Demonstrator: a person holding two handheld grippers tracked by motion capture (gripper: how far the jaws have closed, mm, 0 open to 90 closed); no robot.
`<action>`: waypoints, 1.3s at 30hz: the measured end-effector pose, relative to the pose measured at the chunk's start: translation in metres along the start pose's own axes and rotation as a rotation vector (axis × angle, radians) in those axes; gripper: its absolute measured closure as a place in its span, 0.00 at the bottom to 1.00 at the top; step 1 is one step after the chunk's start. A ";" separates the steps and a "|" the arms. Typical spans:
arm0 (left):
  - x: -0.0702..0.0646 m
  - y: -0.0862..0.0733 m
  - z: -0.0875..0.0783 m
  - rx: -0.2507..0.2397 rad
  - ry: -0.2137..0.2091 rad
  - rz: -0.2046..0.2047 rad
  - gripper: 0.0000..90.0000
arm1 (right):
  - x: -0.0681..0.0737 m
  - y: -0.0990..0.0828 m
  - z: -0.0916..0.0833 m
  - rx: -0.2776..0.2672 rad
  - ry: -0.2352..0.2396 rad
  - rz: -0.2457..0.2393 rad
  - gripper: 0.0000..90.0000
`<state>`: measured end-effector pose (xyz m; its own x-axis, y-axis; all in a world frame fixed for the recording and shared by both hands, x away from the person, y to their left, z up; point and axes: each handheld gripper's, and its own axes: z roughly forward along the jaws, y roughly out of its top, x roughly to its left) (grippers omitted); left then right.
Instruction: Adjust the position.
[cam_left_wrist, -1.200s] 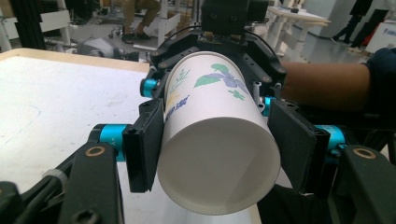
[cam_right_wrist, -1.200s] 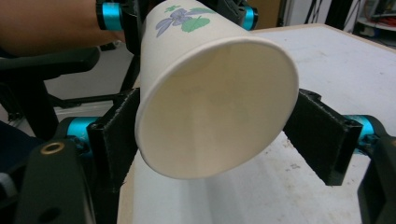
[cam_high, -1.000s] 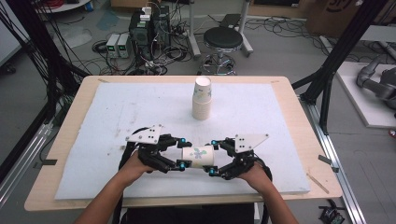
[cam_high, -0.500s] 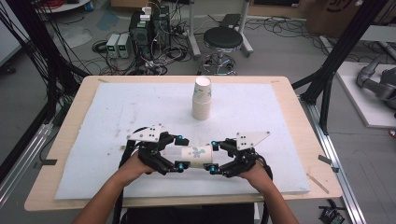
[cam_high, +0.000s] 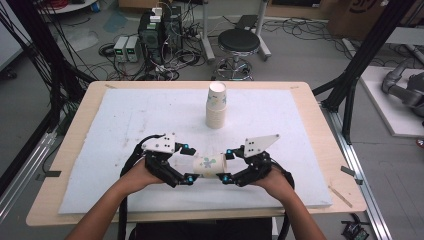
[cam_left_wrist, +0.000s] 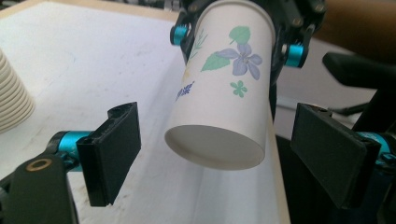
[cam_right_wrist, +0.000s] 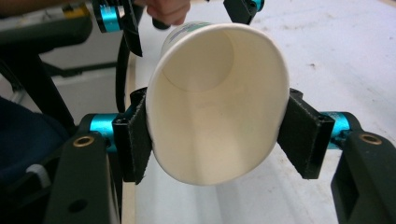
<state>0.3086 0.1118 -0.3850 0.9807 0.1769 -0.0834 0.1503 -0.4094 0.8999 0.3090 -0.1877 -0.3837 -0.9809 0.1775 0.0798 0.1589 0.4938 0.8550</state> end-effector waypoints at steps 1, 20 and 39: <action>0.000 0.000 0.001 0.009 0.004 0.001 0.18 | 0.000 0.002 0.001 0.016 -0.004 -0.003 0.38; -0.004 0.004 0.020 0.230 0.014 0.100 0.20 | 0.009 0.044 0.027 0.352 -0.059 -0.141 0.38; -0.002 0.005 0.036 0.300 -0.042 0.121 0.40 | 0.017 0.066 0.048 0.545 -0.040 -0.222 0.38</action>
<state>0.3119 0.0775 -0.3960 0.9971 0.0762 -0.0070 0.0566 -0.6719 0.7385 0.3082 -0.1114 -0.3499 -0.9940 0.0468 -0.0990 -0.0042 0.8873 0.4612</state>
